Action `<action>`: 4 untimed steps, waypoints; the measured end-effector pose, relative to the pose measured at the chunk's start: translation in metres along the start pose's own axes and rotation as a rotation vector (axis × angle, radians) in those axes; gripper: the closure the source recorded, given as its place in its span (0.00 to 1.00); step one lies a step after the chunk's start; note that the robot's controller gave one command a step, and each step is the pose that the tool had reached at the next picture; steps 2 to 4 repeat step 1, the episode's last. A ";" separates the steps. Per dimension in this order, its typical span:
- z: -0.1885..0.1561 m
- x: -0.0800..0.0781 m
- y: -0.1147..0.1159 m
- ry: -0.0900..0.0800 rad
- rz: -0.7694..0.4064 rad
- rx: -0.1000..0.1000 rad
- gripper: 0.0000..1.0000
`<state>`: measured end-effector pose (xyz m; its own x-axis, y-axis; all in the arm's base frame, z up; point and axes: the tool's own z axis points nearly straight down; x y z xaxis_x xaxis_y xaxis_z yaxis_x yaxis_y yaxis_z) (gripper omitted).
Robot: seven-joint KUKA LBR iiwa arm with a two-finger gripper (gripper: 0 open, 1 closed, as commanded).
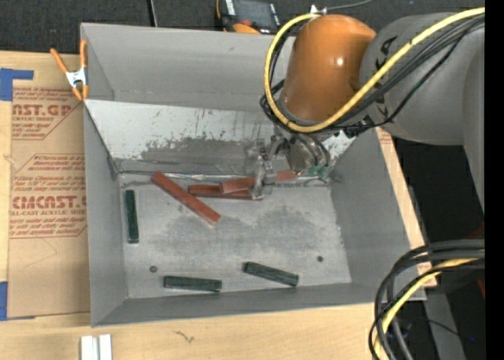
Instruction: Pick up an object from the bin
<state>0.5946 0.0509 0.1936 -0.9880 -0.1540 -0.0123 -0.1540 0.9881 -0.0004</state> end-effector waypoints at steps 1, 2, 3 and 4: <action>-0.091 0.003 -0.022 0.003 -0.256 0.001 1.00; -0.091 0.003 -0.022 0.003 -0.256 0.001 1.00; -0.091 0.003 -0.022 0.003 -0.256 0.001 1.00; -0.091 0.003 -0.022 0.003 -0.256 0.001 1.00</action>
Offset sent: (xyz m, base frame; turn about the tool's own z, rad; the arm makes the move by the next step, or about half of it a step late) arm -0.0025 -0.0225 0.0879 -0.2562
